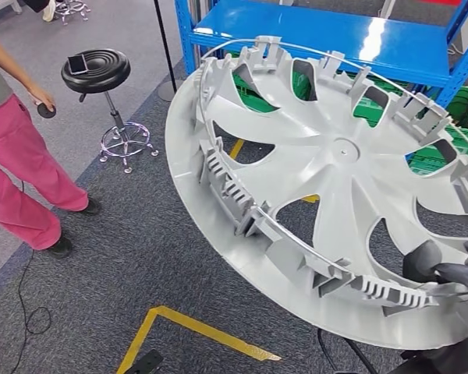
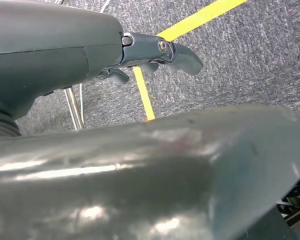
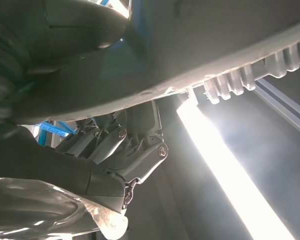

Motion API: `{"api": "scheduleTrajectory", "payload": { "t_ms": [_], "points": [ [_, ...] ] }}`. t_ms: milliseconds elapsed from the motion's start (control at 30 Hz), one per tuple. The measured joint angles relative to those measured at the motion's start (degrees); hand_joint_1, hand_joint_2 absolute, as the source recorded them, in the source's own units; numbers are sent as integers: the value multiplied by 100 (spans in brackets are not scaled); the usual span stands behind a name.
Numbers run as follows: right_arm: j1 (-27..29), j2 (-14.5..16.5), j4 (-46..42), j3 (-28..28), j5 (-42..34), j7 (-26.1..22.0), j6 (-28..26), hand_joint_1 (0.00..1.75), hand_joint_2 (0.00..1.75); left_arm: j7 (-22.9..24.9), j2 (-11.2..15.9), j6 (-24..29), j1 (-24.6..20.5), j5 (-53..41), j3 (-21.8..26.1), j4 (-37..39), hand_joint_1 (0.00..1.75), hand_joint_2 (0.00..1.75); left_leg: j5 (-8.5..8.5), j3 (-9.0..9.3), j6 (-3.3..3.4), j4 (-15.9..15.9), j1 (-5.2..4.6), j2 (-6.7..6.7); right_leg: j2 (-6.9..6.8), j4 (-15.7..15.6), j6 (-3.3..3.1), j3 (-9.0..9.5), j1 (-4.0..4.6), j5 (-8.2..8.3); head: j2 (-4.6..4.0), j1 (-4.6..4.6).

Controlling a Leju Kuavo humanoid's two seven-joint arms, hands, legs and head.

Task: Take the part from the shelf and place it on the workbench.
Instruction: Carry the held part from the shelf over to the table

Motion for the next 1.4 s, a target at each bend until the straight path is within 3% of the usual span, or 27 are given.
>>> {"api": "scheduleTrajectory", "payload": {
  "t_ms": [1400],
  "points": [
    [-88, 0, 18, 140, -8, 238, 0, 175, 175, 71, -1, -11, -12, -33, 0, 0, 0, 0, -1, -6, 1, 9, -7, 0, -2, -2, 4, -2, -7, 4, 0, 0]
  ]
}}
